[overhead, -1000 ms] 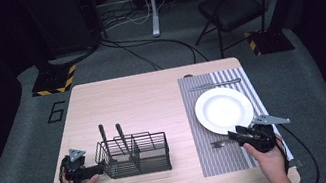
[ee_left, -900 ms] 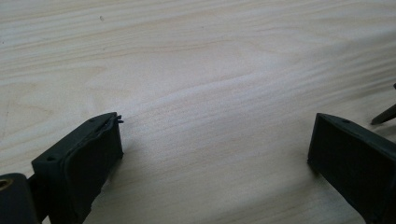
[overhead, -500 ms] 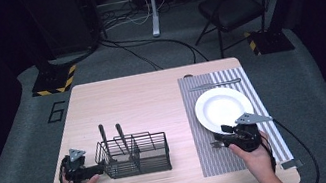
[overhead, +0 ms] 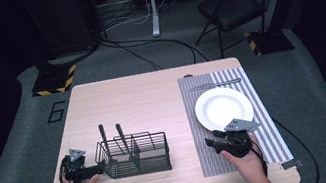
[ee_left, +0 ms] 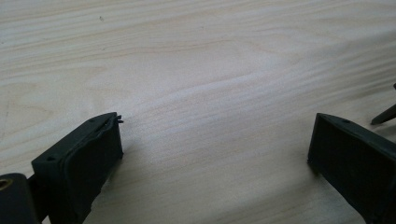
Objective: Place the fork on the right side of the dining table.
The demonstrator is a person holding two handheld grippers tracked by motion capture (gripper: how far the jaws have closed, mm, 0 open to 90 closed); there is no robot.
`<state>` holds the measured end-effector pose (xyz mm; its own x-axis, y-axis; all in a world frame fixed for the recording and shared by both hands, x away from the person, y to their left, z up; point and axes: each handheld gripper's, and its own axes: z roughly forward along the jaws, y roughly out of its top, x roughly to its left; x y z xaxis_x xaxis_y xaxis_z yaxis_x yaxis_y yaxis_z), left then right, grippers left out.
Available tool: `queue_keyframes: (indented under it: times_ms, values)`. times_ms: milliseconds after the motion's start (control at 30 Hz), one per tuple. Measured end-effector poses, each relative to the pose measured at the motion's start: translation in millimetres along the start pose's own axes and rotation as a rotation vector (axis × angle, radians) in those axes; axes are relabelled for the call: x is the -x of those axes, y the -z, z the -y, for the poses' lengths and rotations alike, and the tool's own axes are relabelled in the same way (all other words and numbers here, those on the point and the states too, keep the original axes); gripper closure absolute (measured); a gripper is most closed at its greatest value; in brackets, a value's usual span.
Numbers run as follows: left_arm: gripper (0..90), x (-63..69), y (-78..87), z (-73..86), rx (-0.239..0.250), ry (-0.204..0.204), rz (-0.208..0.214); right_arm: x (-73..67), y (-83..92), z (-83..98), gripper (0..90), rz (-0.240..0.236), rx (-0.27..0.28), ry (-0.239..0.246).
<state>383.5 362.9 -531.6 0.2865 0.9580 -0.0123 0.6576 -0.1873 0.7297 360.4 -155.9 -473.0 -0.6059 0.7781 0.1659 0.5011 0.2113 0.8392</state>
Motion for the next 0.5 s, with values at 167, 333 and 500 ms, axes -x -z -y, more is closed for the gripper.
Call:
queue_keyframes:
  times_ms: [167, 333, 500]
  values:
    - [2.5, 0.0, -0.2, 0.1, 0.002, 0.001, 0.000, -9.3, -4.6, 3.3, 49.7, -0.024, -0.003, 0.064]
    - [2.4, 0.0, 0.7, -0.2, -0.010, 0.002, 0.002, -13.6, -8.2, 7.3, 47.5, -0.060, -0.021, 0.097]
    - [2.4, -0.1, 0.8, 0.2, -0.007, 0.000, 0.000, -13.5, -8.9, 10.1, 46.0, -0.067, -0.031, 0.091]
